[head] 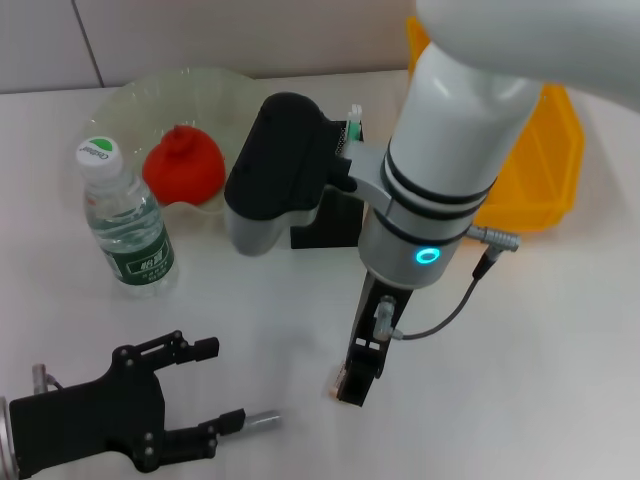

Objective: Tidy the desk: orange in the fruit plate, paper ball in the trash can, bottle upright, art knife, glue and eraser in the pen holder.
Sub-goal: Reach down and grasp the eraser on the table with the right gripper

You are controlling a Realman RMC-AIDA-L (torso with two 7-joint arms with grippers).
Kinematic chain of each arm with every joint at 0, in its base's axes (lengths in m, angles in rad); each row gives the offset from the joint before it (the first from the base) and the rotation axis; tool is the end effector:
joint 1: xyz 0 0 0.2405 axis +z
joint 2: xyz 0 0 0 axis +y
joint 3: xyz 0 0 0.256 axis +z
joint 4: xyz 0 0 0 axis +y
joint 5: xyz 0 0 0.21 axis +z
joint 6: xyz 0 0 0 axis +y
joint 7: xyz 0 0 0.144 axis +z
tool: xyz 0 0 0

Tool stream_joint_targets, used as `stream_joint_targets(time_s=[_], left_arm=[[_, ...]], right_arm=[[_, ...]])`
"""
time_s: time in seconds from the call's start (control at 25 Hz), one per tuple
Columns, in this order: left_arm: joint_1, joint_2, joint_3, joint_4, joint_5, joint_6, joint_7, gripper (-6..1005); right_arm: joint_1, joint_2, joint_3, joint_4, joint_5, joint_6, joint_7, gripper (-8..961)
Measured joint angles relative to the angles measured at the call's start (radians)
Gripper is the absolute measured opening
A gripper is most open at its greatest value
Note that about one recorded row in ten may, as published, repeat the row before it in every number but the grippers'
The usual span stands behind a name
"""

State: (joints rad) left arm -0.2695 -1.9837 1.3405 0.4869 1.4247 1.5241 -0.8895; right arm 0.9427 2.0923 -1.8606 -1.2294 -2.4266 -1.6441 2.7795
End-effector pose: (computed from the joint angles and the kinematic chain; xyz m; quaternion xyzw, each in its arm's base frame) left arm -0.3037 0.2387 -0.0370 -0.9534 -0.1026 -0.2638 0.1042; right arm 0.0816 0.3139 -0.0870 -0.9344 0.1716 -0.3092 0.0431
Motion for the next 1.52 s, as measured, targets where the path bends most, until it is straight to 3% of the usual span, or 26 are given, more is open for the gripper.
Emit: stream_joint_targets(time_s=[0.72, 1.52], left_arm=[[-0.005, -0.004, 0.003, -0.003, 0.016, 0.016, 0.005, 806], [-0.006, -0.006, 0.007, 0.001, 0.016, 0.037, 0.006, 807]], right_arm=[[-0.032, 0.0, -0.156, -0.007, -0.038, 0.136, 0.143, 789], [-0.035, 0.0, -0.207, -0.018, -0.042, 0.15, 0.175, 788]])
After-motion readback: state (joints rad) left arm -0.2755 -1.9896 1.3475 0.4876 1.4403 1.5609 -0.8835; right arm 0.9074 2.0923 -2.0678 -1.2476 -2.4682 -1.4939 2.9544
